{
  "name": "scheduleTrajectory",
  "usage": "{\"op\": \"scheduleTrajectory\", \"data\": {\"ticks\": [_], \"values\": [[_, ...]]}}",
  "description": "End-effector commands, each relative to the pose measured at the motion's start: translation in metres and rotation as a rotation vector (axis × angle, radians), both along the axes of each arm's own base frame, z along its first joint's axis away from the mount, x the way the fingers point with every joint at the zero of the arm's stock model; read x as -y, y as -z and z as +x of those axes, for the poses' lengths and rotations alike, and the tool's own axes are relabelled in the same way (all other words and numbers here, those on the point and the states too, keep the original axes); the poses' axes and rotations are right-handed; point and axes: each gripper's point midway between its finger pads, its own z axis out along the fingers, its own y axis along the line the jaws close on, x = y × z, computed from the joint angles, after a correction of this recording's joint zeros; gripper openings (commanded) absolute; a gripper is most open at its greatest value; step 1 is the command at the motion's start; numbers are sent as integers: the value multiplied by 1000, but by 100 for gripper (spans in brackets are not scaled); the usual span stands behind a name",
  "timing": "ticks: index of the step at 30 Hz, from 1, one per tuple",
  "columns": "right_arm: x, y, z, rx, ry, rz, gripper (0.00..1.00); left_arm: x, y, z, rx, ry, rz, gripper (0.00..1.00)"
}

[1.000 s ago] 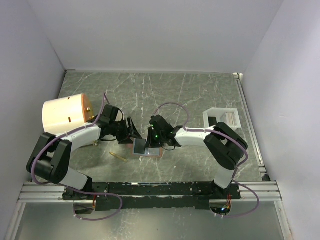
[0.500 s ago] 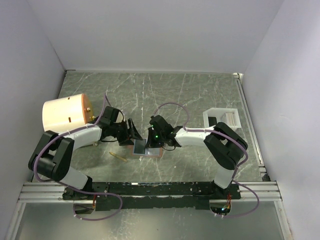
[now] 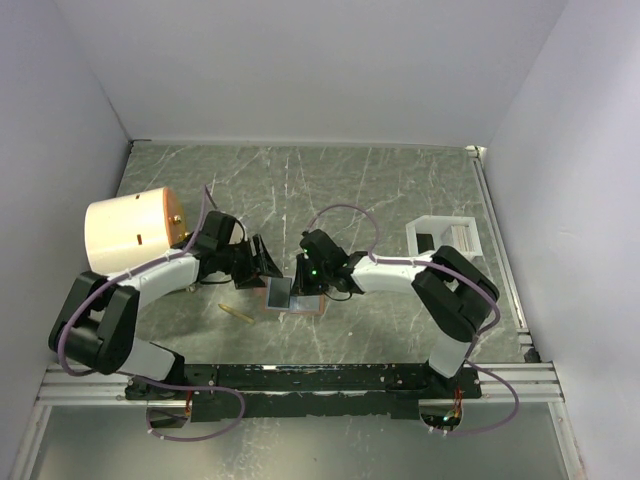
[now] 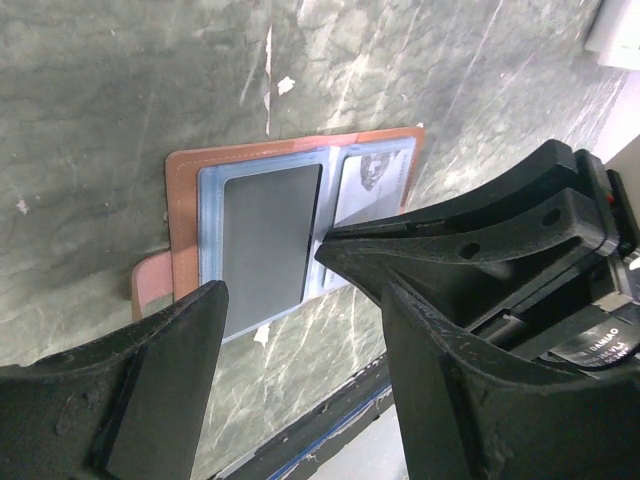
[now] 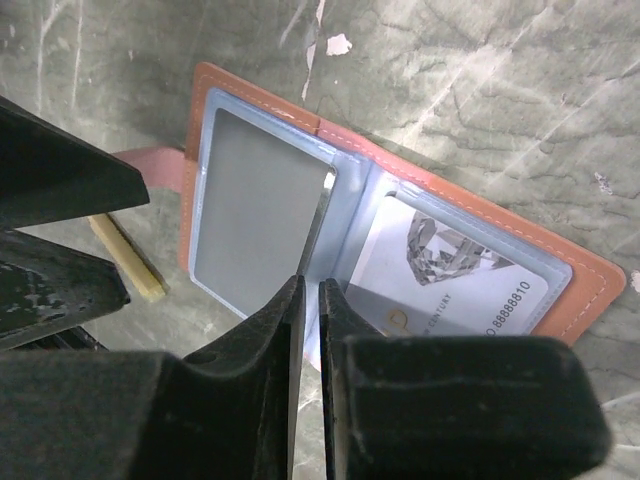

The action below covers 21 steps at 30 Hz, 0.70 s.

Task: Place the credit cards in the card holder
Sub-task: Turn over the card slot in the card holder.

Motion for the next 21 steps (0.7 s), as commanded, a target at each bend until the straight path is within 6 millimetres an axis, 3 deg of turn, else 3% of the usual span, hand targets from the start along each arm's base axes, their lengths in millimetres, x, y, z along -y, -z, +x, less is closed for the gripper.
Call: {"op": "scheduleTrajectory", "data": {"ticks": [1, 10, 21], "values": [[-6, -16, 1, 8, 2, 25, 13, -5, -20, 13, 72, -21, 29, 73], [-7, 2, 1, -21, 4, -9, 18, -1, -16, 12, 68, 5, 5, 73], [19, 37, -5, -43, 14, -160, 9, 11, -6, 3, 37, 72, -65, 75]]}}
